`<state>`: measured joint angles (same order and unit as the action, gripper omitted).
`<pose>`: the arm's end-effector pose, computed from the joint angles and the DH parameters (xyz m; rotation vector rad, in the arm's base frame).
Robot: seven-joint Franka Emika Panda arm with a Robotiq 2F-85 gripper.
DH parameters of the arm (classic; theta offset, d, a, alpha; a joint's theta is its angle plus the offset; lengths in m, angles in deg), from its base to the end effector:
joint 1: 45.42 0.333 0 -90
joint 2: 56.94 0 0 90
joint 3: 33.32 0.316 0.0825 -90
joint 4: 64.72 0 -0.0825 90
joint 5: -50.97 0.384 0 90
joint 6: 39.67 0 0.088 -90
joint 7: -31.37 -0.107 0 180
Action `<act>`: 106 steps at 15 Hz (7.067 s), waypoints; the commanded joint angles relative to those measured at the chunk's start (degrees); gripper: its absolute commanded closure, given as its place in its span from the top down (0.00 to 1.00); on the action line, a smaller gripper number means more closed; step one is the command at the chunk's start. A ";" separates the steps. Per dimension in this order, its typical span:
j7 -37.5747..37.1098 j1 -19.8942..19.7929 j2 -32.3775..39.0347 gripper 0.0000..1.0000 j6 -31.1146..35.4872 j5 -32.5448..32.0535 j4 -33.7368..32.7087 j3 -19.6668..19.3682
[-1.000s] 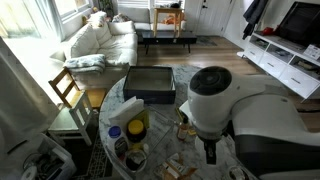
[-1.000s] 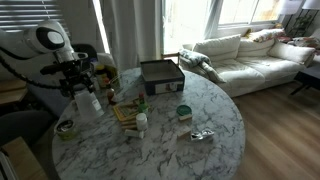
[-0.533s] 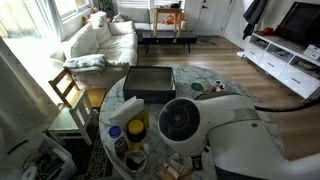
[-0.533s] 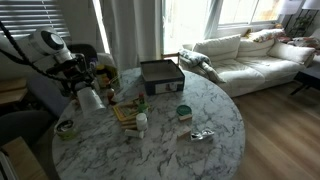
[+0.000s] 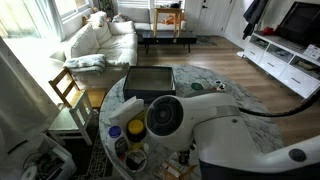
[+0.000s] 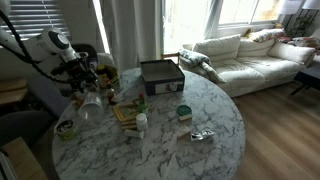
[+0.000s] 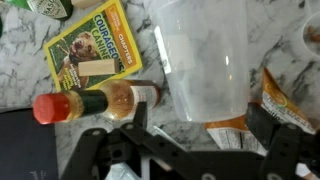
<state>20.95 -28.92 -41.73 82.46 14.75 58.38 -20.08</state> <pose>0.4825 0.2456 0.2650 2.4692 0.9758 -0.1257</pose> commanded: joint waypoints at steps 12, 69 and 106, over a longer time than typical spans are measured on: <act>-18.65 0.21 -1.50 1.00 -2.79 4.18 -0.88 -3.72; -22.80 -15.04 -16.77 0.01 22.86 43.23 20.22 -12.54; -44.83 -9.58 -20.38 1.00 18.36 28.42 17.41 -6.39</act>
<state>-35.13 -39.09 -59.84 100.36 33.50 74.75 -26.23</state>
